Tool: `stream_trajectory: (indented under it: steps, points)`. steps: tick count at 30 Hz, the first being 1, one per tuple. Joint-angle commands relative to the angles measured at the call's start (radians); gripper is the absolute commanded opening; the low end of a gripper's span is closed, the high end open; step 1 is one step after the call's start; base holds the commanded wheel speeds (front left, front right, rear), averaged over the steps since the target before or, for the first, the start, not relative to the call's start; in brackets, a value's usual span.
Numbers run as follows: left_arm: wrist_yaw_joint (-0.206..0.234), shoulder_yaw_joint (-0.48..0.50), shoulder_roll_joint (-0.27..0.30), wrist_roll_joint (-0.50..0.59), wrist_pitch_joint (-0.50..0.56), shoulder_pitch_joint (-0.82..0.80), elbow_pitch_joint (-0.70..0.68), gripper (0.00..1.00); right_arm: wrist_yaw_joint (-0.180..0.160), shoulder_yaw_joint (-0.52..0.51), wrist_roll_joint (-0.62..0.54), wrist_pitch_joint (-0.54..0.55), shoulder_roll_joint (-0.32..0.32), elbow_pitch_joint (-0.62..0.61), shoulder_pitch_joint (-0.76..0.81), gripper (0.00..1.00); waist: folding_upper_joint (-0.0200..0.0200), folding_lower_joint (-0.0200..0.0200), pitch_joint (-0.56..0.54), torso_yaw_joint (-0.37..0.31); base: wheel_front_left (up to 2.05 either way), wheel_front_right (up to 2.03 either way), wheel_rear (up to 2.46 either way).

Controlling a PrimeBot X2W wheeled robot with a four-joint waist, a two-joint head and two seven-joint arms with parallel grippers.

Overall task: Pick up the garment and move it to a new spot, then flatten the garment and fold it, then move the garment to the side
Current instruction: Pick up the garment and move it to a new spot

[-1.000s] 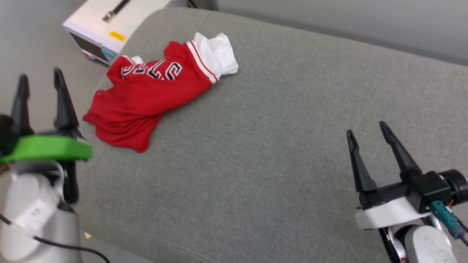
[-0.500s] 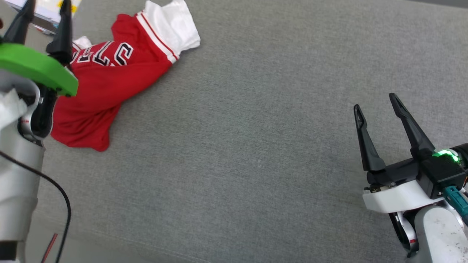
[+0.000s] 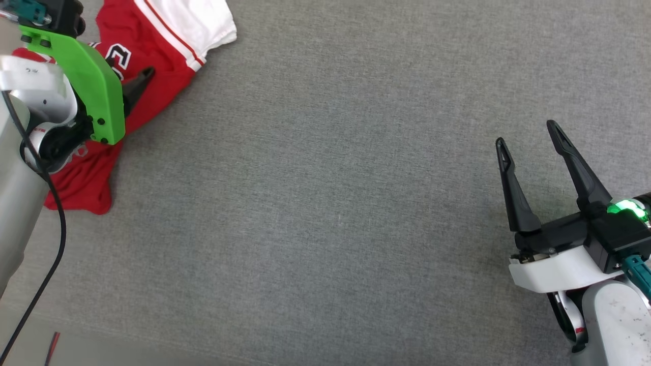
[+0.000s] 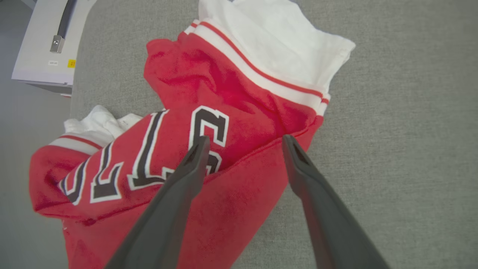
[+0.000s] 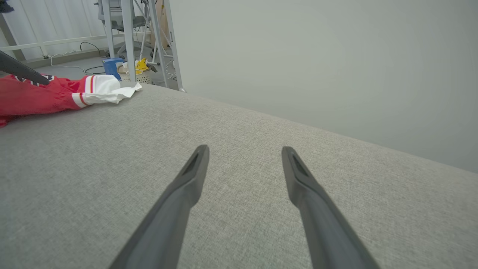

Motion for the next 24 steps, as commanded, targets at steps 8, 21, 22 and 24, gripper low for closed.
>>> stream_trajectory:
  steps: [8,21,22,24]
  points:
    - [-0.002,-0.113,-0.014,-0.079,0.213,-0.052,0.143,1.00,-0.001,0.014,0.009,-0.009,0.001,-0.003,-0.043,1.00,0.0000,-0.0001,0.054,-0.033,0.00,0.00,0.00]
    - [-0.002,-0.214,-0.013,-0.078,0.092,-0.090,0.167,0.00,-0.001,0.010,0.029,-0.009,0.031,0.024,-0.044,1.00,0.0000,-0.0001,-0.001,-0.045,0.00,0.00,0.00]
    - [-0.002,-0.220,-0.005,-0.077,0.064,-0.098,0.152,0.00,-0.001,0.012,0.031,-0.009,0.035,0.027,-0.041,1.00,0.0000,-0.0001,-0.017,-0.043,0.00,0.00,0.00]
    - [-0.002,-0.234,0.010,-0.070,0.014,-0.116,0.122,0.00,-0.001,0.013,0.036,-0.009,0.043,0.033,-0.035,1.00,0.0000,-0.0001,-0.047,-0.040,0.00,0.00,0.00]
